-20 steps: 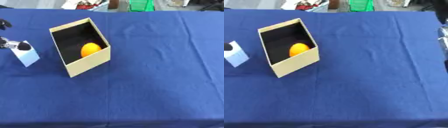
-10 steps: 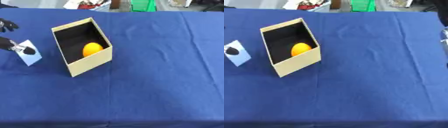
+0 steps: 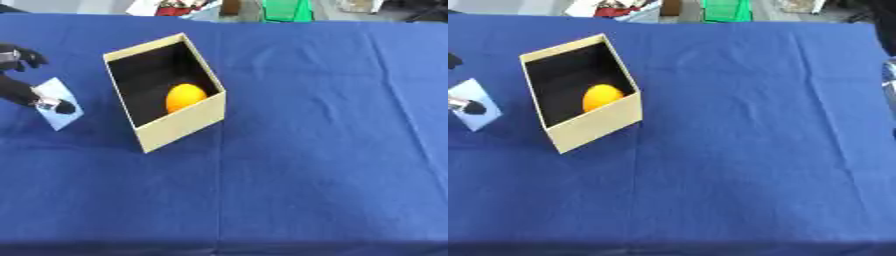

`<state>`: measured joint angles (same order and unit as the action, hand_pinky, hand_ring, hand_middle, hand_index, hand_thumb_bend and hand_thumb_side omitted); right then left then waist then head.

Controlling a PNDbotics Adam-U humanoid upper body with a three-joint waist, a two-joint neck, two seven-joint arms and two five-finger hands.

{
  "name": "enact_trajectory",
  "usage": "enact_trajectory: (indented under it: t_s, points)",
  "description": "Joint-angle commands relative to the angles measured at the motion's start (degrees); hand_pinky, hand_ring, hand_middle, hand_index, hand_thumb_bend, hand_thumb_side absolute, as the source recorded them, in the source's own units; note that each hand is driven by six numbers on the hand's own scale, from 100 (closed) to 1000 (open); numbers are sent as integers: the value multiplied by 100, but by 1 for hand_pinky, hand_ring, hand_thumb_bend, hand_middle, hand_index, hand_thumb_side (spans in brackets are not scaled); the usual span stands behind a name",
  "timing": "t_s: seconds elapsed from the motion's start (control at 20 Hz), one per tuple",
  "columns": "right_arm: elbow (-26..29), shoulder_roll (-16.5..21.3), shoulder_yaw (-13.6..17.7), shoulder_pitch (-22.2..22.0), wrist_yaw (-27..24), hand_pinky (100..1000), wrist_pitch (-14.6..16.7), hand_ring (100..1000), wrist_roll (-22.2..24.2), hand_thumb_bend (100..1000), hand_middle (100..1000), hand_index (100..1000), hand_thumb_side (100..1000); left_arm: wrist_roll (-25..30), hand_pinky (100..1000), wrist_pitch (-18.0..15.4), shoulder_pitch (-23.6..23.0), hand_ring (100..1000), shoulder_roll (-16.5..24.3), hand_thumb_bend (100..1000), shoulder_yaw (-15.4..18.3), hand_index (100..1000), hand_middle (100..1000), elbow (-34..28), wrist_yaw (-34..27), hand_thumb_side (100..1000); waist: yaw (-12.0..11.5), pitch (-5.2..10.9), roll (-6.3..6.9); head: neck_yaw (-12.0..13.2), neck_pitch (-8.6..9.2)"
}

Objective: Pick up objects on the table and place them in the box.

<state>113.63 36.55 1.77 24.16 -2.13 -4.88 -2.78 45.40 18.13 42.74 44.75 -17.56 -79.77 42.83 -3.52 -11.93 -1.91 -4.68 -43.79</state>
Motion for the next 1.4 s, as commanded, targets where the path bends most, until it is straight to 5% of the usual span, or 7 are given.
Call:
enact_trajectory:
  t_s: [0.05,0.85,1.4]
  points:
    - [96,80,82,47,36,967,-22,1000,11,100,793,935,867,-35,790,11,136,910,52,719,94,963,881,133,153,613,12,69,3,12,42]
    - [96,-9,82,54,68,972,-59,1000,96,100,791,935,875,-272,765,24,216,893,-186,543,256,937,845,826,288,570,97,-30,-30,100,178]
    - [96,-49,92,45,115,974,-115,1000,92,100,790,934,874,-284,677,-14,204,801,-228,327,239,801,652,883,79,496,104,-36,-19,104,194]
